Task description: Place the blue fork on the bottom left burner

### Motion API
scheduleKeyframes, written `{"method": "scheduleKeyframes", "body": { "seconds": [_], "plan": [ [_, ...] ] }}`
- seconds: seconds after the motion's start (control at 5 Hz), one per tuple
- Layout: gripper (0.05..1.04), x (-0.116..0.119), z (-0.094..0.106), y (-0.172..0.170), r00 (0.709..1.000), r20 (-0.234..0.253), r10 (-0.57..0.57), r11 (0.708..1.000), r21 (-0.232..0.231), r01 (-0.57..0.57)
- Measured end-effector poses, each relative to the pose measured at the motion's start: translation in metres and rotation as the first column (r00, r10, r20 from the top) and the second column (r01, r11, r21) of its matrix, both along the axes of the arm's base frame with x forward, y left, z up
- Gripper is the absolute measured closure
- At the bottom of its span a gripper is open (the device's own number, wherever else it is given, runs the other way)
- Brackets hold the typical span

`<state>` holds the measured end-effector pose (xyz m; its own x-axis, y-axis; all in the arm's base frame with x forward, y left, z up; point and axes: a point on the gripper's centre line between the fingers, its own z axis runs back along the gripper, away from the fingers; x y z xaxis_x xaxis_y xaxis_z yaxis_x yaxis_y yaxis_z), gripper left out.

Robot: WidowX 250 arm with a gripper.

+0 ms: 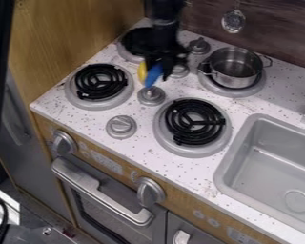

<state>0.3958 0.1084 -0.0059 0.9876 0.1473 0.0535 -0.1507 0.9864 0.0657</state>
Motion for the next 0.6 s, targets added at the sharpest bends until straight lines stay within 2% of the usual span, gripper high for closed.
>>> {"method": "scheduleKeyframes", "body": {
  "seconds": [0.2,0.4,0.6],
  "plan": [
    [0.683,-0.014,-0.005,0.041,0.998,-0.012,0.062,0.998,0.014,-0.062],
    [0.683,-0.018,-0.016,0.063,0.995,-0.037,0.091,0.996,0.011,-0.091],
    [0.683,-0.020,-0.023,0.091,0.995,-0.042,0.094,0.995,0.030,-0.093]
  ]
}}
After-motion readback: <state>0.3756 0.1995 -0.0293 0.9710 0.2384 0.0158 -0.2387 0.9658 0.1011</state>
